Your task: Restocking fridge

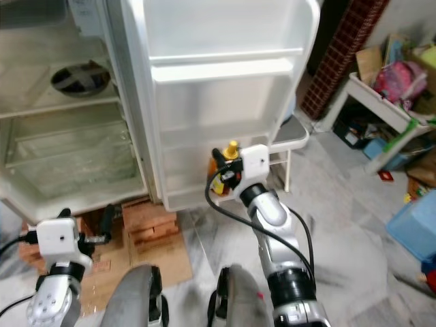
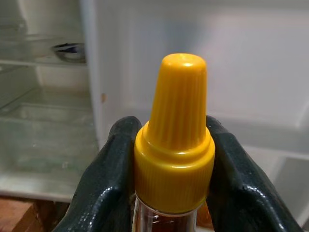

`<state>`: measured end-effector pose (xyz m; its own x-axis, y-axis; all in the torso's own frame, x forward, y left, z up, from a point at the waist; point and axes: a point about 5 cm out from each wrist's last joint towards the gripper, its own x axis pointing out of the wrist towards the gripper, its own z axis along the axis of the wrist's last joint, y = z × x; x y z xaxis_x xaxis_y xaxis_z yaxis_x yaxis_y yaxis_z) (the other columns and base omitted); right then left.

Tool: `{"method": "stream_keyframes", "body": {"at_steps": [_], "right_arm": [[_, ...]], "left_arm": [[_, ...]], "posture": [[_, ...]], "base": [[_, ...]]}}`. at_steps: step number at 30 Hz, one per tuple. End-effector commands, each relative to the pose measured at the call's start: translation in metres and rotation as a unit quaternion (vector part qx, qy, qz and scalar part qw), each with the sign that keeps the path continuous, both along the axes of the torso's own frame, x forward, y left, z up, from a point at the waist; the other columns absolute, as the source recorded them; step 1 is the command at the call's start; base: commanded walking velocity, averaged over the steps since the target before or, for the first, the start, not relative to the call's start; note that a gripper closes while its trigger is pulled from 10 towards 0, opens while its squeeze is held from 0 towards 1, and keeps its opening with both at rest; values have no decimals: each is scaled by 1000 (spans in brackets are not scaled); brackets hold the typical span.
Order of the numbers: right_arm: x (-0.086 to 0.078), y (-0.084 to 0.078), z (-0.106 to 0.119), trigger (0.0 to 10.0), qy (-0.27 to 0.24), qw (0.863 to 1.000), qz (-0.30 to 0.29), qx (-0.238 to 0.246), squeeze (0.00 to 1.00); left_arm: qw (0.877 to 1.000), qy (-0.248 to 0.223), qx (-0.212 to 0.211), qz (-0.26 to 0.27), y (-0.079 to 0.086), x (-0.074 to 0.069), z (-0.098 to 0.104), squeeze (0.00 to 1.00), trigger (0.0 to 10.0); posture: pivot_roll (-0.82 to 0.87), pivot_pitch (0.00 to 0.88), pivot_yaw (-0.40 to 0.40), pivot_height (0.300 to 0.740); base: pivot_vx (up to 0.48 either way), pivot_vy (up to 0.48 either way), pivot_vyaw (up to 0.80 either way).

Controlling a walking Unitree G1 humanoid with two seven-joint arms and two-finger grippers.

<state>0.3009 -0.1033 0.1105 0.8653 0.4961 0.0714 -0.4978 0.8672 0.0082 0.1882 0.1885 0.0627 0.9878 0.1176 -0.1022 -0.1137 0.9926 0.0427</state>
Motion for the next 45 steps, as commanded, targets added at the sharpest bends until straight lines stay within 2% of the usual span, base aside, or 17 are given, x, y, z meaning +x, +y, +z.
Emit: {"method": "stream_keyframes", "body": {"at_steps": [1,5,10,12,14,18,27,37,39,45], "right_arm": [[3,3,14,10000,-33,999,14,-4,0],[3,10,17,10000,-39,998,42,-7,0],[2,14,15,10000,-47,997,54,-22,0],[-2,22,14,10000,-46,996,80,-19,0],[-4,26,15,10000,-68,993,87,-41,0],[-7,28,16,10000,-75,991,106,-45,0],[-9,25,23,10000,-108,988,105,-43,0],[-6,23,26,10000,-115,988,95,-38,0],[-6,22,26,10000,-116,988,93,-38,0],[-6,16,24,10000,-112,989,84,-39,0]], "left_arm": [[1000,-3,3,4,2,4,2,0,10000],[1000,-13,10,21,10,10,6,0,10000],[1000,-14,12,24,11,10,6,0,10000],[999,-14,13,27,12,10,6,0,10000],[999,-13,13,28,12,10,4,0,10000],[999,-14,12,28,11,12,4,0,10000],[1000,-12,10,23,8,13,3,0,10000],[1000,-8,11,22,7,14,1,0,10000],[999,-18,5,28,7,14,2,0,10000],[999,-9,8,30,6,14,1,0,10000]], "posture": [[70,68,-62,632],[70,82,-64,632],[77,85,-66,632],[75,84,-68,632],[75,84,-68,632],[74,82,-70,632],[68,86,-68,632],[69,85,-73,632],[69,85,-73,632],[70,87,-76,632]], "base": [[0,0,0],[65,0,0],[304,0,0],[377,0,0],[411,0,0],[424,0,0],[428,0,0],[419,0,0],[0,0,0],[0,0,0]]}}
